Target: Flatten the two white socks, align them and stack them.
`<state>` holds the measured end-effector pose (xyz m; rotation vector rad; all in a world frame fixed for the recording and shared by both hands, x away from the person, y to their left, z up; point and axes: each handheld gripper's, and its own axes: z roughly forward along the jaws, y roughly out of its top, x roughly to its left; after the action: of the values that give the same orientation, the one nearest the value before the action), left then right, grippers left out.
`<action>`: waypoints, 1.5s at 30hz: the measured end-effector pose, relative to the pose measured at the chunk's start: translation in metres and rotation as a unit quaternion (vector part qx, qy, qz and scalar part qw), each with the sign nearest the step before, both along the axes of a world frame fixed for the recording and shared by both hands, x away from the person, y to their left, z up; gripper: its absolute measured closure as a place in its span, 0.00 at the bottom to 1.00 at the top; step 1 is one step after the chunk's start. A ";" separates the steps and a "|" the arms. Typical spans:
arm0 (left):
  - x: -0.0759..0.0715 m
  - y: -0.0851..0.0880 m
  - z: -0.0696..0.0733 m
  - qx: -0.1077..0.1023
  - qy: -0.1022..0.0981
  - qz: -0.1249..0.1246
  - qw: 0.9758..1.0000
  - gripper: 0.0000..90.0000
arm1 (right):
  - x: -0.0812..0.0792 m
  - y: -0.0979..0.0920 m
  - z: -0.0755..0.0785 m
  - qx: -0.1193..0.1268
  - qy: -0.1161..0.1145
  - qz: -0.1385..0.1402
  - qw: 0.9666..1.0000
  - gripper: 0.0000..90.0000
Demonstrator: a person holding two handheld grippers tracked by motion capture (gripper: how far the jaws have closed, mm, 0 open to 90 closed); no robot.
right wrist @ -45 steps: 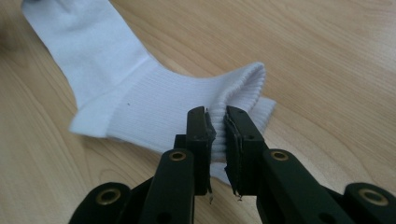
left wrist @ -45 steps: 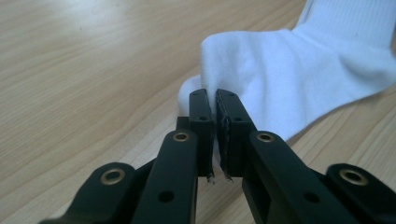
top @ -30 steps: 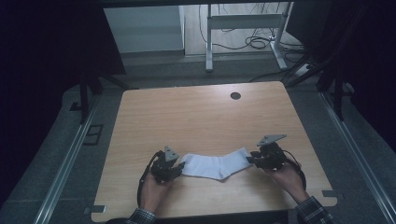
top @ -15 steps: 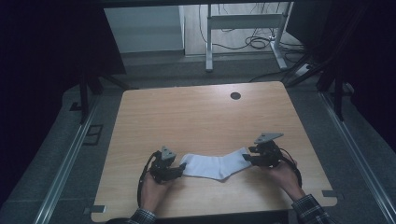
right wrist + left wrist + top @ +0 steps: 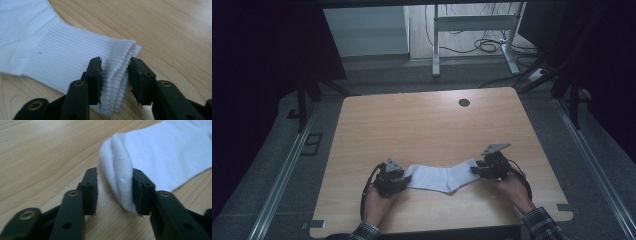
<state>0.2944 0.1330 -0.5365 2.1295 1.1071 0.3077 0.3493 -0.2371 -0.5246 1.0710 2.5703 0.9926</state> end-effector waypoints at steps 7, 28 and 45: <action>0.002 -0.002 0.001 -0.013 0.016 -0.010 1.000 0.89 | -0.001 0.003 0.002 -0.003 0.010 0.001 1.000 0.82; 0.009 0.001 0.018 0.001 -0.012 -0.004 1.000 0.91 | -0.003 0.003 0.018 0.010 -0.005 0.007 1.000 0.84; 0.045 -0.004 0.059 0.014 -0.047 0.000 0.999 0.91 | 0.025 -0.002 0.052 0.038 -0.033 -0.013 0.999 0.84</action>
<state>0.3393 0.1292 -0.4771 2.1173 1.0536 0.4213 0.3742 -0.2390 -0.4727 1.0694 2.4789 1.1075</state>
